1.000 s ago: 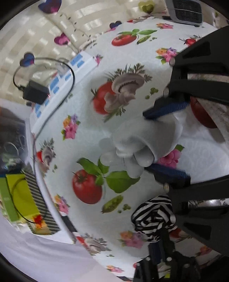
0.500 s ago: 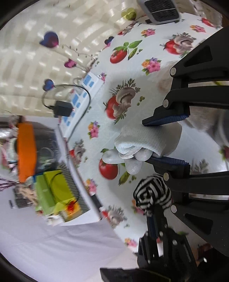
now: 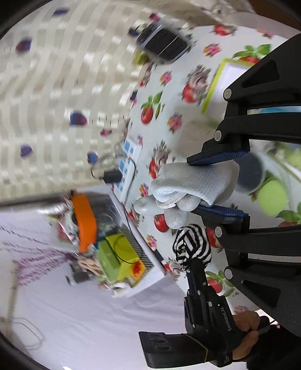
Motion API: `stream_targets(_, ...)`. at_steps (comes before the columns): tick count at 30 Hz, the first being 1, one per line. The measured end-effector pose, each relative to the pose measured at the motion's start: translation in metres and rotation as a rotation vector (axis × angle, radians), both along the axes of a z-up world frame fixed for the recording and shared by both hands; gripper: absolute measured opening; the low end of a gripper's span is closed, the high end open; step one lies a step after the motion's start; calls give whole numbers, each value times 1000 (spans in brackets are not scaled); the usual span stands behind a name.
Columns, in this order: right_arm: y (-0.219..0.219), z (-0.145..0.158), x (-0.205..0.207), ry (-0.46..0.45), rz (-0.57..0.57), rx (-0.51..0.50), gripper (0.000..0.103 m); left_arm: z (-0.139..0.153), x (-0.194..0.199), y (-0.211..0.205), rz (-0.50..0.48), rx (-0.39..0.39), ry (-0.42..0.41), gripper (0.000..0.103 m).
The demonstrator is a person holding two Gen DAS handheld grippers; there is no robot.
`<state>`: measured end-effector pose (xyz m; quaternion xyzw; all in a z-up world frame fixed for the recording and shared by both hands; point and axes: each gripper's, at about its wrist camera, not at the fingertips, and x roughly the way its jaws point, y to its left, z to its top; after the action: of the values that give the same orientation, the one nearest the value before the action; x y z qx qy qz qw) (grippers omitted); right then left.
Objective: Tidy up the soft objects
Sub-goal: 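Carry the striped sock with the left tool to the box while the right tool carries the glove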
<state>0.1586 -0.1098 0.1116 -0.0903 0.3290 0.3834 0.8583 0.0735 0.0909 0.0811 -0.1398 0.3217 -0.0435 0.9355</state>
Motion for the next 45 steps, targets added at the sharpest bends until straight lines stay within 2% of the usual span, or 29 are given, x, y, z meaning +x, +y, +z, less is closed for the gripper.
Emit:
stream_targets(8, -75, 4, -19, -15, -131, 71, 34, 17, -2, -51, -101, 31, -27, 9)
stream_targets(15, -110, -6, -26, 5, -196, 111, 34, 24, 5, -91, -183, 50, -39, 9)
stream_targets(33, -146, -29, -19, 60, -241, 151, 34, 18, 32, -150, -275, 89, -8, 9)
stream_targets(45, -165, -49, -5, 102, -300, 146, 34, 0, 62, -177, -319, 89, 42, 9)
